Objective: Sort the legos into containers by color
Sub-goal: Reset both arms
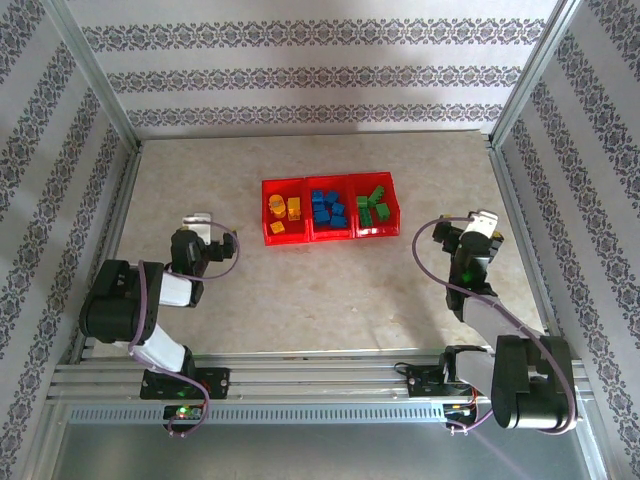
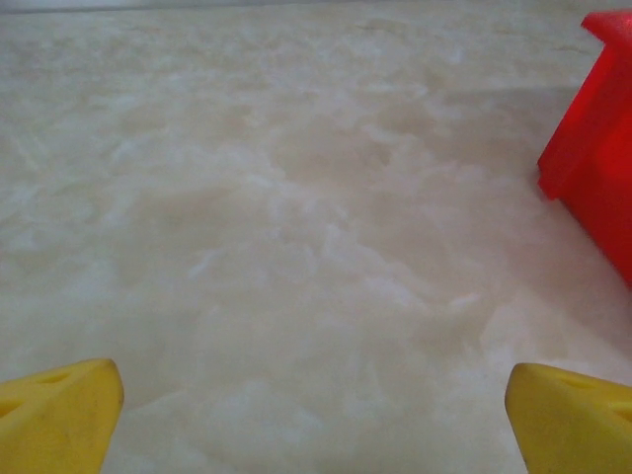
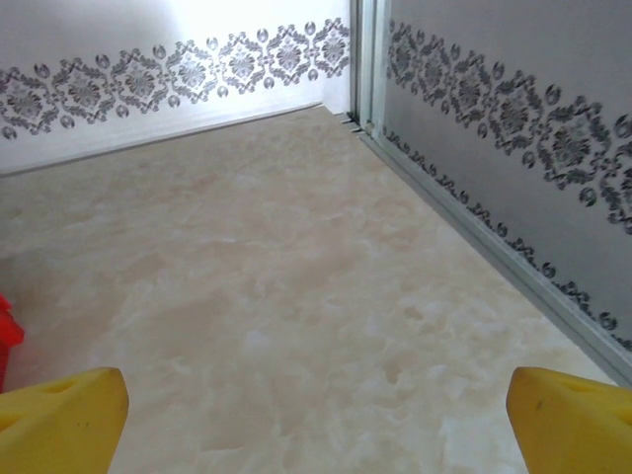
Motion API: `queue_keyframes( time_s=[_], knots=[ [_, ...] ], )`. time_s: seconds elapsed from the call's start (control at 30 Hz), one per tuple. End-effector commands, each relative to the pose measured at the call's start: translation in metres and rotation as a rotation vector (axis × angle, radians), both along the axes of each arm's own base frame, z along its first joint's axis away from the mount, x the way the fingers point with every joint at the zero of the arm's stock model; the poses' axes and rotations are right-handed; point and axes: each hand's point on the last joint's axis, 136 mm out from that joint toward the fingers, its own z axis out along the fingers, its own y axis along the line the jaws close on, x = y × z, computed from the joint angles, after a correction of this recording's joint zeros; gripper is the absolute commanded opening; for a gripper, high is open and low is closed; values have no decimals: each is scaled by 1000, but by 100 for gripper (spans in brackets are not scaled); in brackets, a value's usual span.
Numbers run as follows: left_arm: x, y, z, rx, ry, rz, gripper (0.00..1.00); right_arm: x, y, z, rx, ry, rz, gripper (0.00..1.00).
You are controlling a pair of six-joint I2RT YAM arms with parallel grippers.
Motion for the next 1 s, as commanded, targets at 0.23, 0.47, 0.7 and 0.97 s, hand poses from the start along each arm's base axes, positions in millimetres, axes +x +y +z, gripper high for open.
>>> queue_keyframes(
  time_s=[0.23, 0.47, 0.7, 0.97],
  knots=[
    [9, 8, 14, -17, -41, 5, 100, 18, 17, -11, 25, -71, 110, 98],
    [9, 6, 14, -18, -46, -6, 100, 26, 29, -20, 11, -55, 177, 98],
    [9, 1, 13, -19, -41, -35, 100, 43, 57, -30, 0, -59, 351, 98],
    [9, 1, 13, -19, -41, -37, 100, 50, 61, -40, -2, 20, 362, 98]
  ],
)
